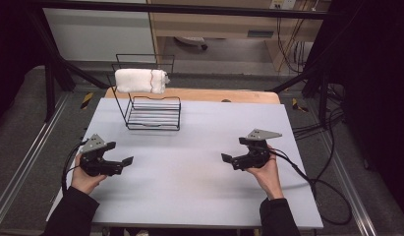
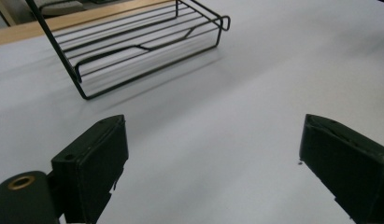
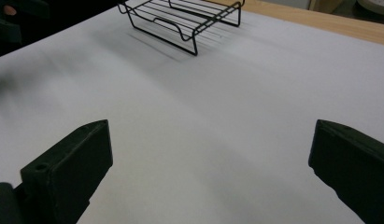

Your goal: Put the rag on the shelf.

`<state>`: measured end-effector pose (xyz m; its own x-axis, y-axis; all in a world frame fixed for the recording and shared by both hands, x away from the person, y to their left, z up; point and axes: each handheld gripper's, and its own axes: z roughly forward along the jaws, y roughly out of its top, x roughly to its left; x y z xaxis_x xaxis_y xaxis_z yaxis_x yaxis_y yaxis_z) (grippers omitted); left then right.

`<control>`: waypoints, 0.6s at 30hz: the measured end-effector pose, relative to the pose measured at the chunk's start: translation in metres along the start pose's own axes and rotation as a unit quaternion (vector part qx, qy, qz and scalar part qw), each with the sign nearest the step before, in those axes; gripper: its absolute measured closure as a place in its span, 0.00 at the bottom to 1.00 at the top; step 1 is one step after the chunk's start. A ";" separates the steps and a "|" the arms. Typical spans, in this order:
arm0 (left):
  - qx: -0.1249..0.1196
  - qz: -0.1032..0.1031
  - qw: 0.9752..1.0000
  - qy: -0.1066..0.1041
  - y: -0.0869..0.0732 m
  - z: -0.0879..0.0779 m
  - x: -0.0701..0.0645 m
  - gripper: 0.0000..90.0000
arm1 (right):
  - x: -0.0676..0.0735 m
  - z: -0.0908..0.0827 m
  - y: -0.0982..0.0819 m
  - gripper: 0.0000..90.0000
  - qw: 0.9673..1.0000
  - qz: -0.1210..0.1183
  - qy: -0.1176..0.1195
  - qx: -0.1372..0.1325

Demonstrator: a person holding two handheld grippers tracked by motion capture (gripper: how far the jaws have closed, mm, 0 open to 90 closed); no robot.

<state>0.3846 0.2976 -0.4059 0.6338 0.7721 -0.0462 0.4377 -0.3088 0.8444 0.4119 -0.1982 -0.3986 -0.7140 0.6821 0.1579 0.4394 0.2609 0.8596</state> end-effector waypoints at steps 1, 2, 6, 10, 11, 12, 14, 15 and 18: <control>0.003 0.001 1.000 0.001 -0.002 0.000 0.000 0.09 | -0.002 -0.002 -0.004 0.00 1.000 -0.001 -0.001 -0.001; 0.008 0.000 1.000 -0.001 -0.005 0.000 0.001 0.09 | -0.003 -0.004 -0.009 0.00 1.000 0.001 0.000 0.002; 0.013 0.003 1.000 -0.003 -0.010 0.000 0.000 0.09 | -0.009 -0.013 -0.023 0.00 1.000 0.007 0.001 0.002; 0.017 0.005 1.000 -0.007 -0.015 0.000 -0.001 0.09 | -0.013 -0.021 -0.036 0.00 1.000 0.017 -0.006 0.005; 0.016 0.005 1.000 -0.007 -0.015 0.000 -0.002 0.09 | -0.014 -0.023 -0.039 0.00 1.000 0.021 -0.007 0.004; 0.016 0.005 1.000 -0.008 -0.016 0.000 -0.002 0.09 | -0.015 -0.026 -0.043 0.00 1.000 0.023 -0.008 0.006; 0.016 0.005 1.000 -0.009 -0.017 0.000 -0.002 0.09 | -0.017 -0.029 -0.049 0.00 1.000 0.024 -0.011 0.007; 0.016 0.005 1.000 -0.009 -0.017 0.000 -0.003 0.09 | -0.018 -0.031 -0.051 0.00 1.000 0.025 -0.011 0.009; 0.016 0.007 1.000 -0.011 -0.020 -0.001 -0.004 0.09 | -0.020 -0.036 -0.059 0.00 0.999 0.028 -0.014 0.012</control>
<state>0.3728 0.3008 -0.4219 0.6537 0.7553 -0.0473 0.4489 -0.3367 0.8277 0.3811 -0.2519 -0.4349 -0.6731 0.7143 0.1916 0.4915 0.2385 0.8376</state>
